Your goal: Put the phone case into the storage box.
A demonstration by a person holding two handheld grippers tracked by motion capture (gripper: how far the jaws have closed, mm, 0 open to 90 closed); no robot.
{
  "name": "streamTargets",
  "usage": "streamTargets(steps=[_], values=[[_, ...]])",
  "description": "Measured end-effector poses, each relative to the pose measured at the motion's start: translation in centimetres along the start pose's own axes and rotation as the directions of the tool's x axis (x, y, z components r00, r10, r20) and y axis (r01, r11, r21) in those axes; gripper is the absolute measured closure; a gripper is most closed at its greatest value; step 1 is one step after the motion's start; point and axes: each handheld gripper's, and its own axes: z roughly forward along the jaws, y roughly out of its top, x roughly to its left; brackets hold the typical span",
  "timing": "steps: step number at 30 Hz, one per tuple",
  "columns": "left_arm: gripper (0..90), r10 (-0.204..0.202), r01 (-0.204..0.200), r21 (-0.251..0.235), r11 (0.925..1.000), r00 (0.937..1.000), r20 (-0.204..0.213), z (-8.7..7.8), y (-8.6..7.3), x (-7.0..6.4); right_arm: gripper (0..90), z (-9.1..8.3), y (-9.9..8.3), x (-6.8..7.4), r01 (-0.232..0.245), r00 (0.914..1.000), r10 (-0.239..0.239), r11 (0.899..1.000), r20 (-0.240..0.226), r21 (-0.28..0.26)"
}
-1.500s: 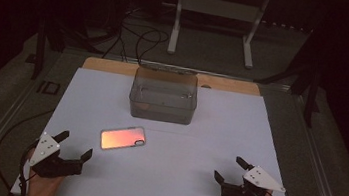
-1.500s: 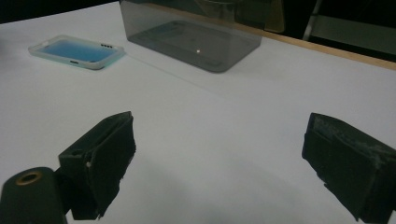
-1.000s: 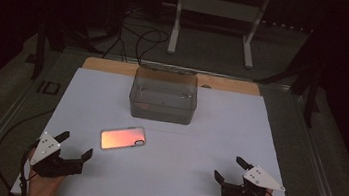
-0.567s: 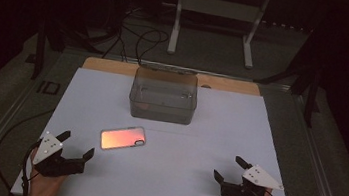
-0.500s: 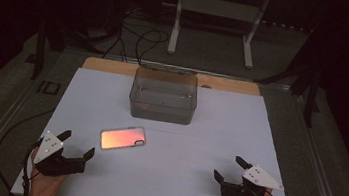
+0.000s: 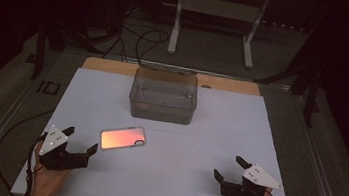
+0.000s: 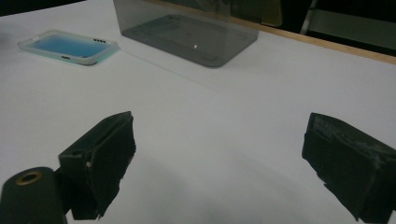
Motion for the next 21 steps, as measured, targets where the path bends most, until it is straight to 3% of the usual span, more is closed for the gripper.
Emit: streamTargets(steps=[21], values=[[2.5, 0.028, -0.029, 0.045, 0.9986, 0.9995, 0.015, 2.5, 0.9, -0.3, 9.5, 0.0, 0.0, 0.0, -0.004, 1.0000, 0.004, 1.000, -0.001, -0.003]])
